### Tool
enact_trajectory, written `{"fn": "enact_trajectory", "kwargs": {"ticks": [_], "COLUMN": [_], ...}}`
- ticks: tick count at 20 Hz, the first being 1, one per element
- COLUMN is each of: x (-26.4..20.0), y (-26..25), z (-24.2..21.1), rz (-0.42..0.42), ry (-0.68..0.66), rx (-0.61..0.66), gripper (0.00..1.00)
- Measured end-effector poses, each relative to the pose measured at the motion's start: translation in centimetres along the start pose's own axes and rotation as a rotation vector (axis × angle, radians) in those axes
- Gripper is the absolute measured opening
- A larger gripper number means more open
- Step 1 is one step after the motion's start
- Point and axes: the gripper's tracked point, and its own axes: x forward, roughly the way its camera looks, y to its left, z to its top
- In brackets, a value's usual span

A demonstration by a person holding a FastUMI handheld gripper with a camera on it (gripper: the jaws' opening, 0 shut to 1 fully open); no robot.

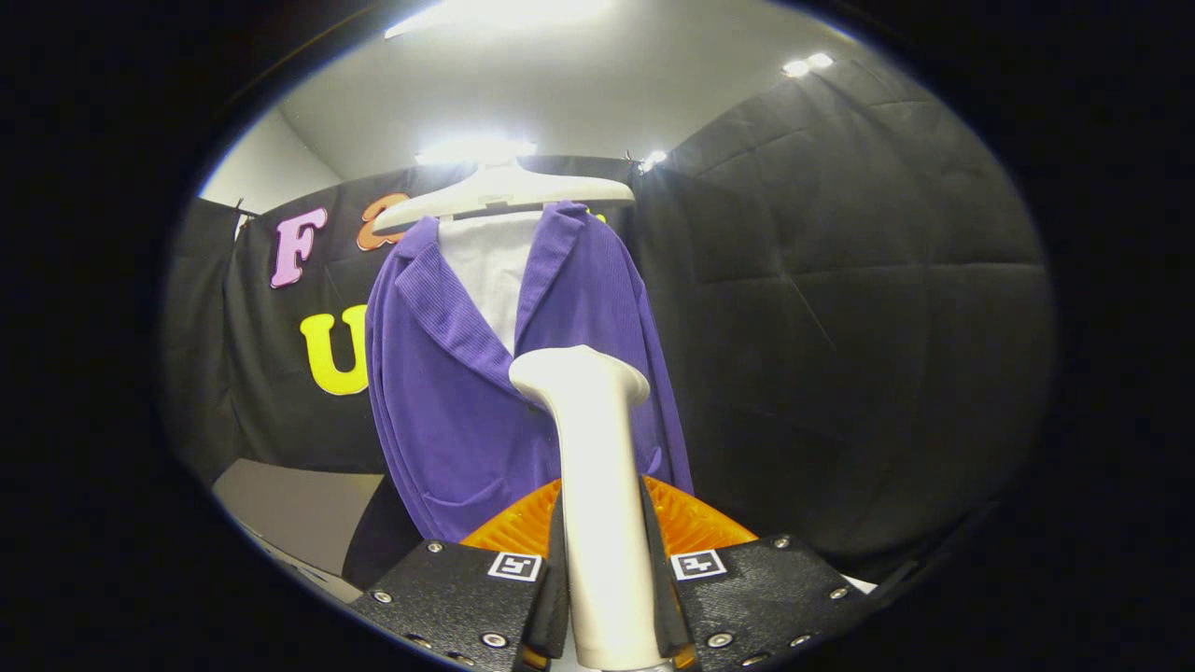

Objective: Iron the clothes twice with a garment steamer, once on the left side and once on the right side.

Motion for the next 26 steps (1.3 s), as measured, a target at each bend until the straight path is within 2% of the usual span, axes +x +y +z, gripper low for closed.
{"fn": "enact_trajectory", "kwargs": {"ticks": [3,12,18,26], "x": [0.6,6.0,9.2,10.0], "y": [0.8,1.2,0.9,-0.1], "z": [2.7,7.2,6.3,2.8], "rz": [0.027,0.015,0.004,0.007], "ry": [-0.064,-0.186,-0.164,-0.114], "rx": [0.014,0.079,0.043,-0.017], "gripper": [0.36,0.35,0.36,0.36]}}
